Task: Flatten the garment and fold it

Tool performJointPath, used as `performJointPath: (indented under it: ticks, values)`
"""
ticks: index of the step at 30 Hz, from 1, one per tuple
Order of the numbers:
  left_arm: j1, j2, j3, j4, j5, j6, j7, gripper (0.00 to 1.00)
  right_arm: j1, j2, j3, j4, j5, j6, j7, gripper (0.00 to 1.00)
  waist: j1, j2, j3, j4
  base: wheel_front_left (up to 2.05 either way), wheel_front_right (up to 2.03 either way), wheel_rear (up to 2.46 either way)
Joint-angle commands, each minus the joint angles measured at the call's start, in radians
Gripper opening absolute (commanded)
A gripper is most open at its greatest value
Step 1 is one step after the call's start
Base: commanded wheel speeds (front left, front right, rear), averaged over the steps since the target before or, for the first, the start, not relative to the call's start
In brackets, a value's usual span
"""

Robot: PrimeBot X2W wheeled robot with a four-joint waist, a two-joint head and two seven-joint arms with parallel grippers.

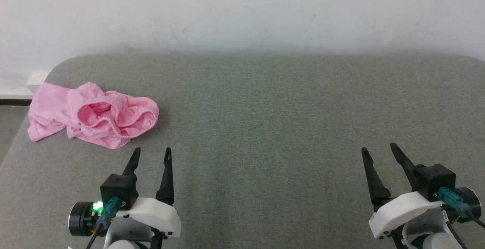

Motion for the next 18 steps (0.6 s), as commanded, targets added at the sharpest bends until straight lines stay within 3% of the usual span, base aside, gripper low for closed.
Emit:
performJointPath:
  ticks: [1,18]
  values:
    - [0.006,-0.001,-0.006,0.004,-0.011,0.009,-0.011,1.00,0.010,0.001,-0.004,0.009,0.012,0.000,-0.011,1.00,0.0000,0.0000,-0.001,0.012,0.00,0.00,0.00]
    - [0.022,-0.002,-0.019,0.010,-0.039,0.029,-0.045,1.00,0.020,0.001,0.004,0.042,0.054,0.000,-0.045,1.00,0.0000,0.0000,-0.004,0.112,0.00,0.00,0.00]
